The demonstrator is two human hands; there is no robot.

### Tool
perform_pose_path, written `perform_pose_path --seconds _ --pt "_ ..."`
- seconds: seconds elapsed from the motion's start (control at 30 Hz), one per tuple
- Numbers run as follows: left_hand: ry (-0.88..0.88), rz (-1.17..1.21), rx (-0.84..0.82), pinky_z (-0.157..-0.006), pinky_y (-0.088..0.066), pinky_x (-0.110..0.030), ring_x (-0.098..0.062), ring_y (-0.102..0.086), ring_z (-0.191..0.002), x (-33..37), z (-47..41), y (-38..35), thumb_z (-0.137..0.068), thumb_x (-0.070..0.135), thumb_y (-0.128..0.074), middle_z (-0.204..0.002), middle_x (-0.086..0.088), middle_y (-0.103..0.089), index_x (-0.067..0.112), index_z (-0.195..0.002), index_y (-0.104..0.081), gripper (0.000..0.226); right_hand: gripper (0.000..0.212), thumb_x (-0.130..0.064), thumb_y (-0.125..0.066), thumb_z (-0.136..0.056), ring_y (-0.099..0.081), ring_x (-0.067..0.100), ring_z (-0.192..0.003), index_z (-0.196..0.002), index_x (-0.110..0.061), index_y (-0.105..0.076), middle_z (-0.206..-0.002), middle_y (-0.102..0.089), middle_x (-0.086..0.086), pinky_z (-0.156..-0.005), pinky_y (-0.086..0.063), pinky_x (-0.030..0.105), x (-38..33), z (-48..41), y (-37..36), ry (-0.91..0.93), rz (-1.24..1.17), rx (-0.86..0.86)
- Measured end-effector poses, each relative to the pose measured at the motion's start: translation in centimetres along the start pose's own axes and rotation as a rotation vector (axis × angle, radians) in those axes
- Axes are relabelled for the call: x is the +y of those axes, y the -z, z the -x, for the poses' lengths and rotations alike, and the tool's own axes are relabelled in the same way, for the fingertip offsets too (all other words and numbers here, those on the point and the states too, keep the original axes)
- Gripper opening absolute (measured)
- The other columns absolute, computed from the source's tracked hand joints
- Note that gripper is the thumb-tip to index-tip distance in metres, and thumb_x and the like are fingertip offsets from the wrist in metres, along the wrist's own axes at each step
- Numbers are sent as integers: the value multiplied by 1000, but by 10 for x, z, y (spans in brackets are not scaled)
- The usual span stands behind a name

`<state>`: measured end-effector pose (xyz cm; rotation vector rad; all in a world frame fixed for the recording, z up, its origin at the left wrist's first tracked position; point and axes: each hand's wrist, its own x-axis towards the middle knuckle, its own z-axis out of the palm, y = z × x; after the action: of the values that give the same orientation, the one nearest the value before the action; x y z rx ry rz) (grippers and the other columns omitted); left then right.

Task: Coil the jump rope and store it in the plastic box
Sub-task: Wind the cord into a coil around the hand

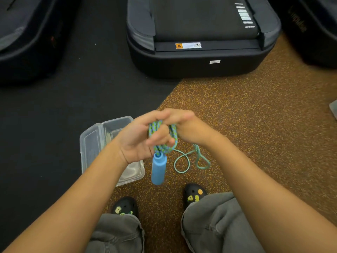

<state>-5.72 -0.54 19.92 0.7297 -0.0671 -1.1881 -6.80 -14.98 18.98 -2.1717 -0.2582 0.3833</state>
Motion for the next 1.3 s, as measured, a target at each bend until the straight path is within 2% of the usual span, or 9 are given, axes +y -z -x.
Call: perform_pose_path --seconds 0.1,0.17,0.27,0.5,0.7,0.87,0.97,1.17,1.3 --pt "-196 90 127 -69 -54 -18 -3 -50 -37 9 0 0 -81 29 -46 -64 2 -71 10 -112 -66 41 26 -19 -38 -96 -59 22 -91 -101 -7 -61 -99 -65 9 -81 -45 35 -2 0 2 -71 101 10" --pt "-340 130 216 -74 -55 -20 -3 -65 -60 16 1 5 -83 29 -45 -87 -1 -75 10 -106 -69 38 32 -28 -35 -98 -57 25 -85 -100 -4 -57 -90 -65 7 -76 -42 34 1 -1 1 -63 177 -13" --pt "-490 109 368 -88 -52 -25 -13 -68 -98 20 1 13 -92 25 -38 -109 -6 -70 8 -117 -60 37 25 -29 -36 -99 -47 11 -66 -86 -16 -52 -67 -48 -12 -58 -29 26 -2 0 -4 -39 204 -113" --pt "-506 -368 601 -104 -39 -26 -13 -46 -127 6 -11 18 -98 21 -35 -141 -2 -45 15 -136 -40 39 20 -30 -41 -97 -40 10 -59 -82 -17 -45 -64 -43 -8 -52 -25 29 -9 7 -7 41 290 -155" --pt "-318 -952 668 -89 -45 -25 -5 -59 -93 -4 -11 17 -95 43 -35 -94 6 -66 36 -115 -55 30 20 -26 -50 -93 -47 8 -66 -100 -11 -61 -73 -51 -9 -66 -37 26 -8 8 3 106 281 -74" --pt "-75 -1191 545 -85 -43 -35 -23 -61 -68 -2 -6 13 -83 71 -22 -59 -16 -63 15 -44 -60 78 8 -24 -61 -86 -39 -2 -59 -83 -17 -57 -63 -38 -15 -57 -28 18 -4 8 19 143 298 75" --pt "-63 -1062 391 -72 -45 -32 -19 -44 -49 0 -3 11 -85 59 -38 -45 -11 -39 21 -38 -55 62 9 -21 -64 -81 -40 6 -65 -86 -17 -58 -70 -46 -5 -61 -33 23 3 9 27 70 194 101" --pt "-202 -774 460 -51 -41 -20 -15 -29 -39 10 0 16 -81 43 -53 -36 5 -23 14 -57 -59 38 25 -11 -69 -80 -61 10 -87 -96 -23 -55 -108 -56 4 -77 -49 18 16 11 38 -74 69 36" --pt "-290 -635 512 -50 -39 -21 -9 -28 -34 19 5 24 -89 31 -49 -34 9 -23 13 -58 -54 37 16 -2 -61 -84 -61 16 -62 -90 -17 -61 -82 -66 7 -58 -51 26 25 13 43 -215 -13 -9"
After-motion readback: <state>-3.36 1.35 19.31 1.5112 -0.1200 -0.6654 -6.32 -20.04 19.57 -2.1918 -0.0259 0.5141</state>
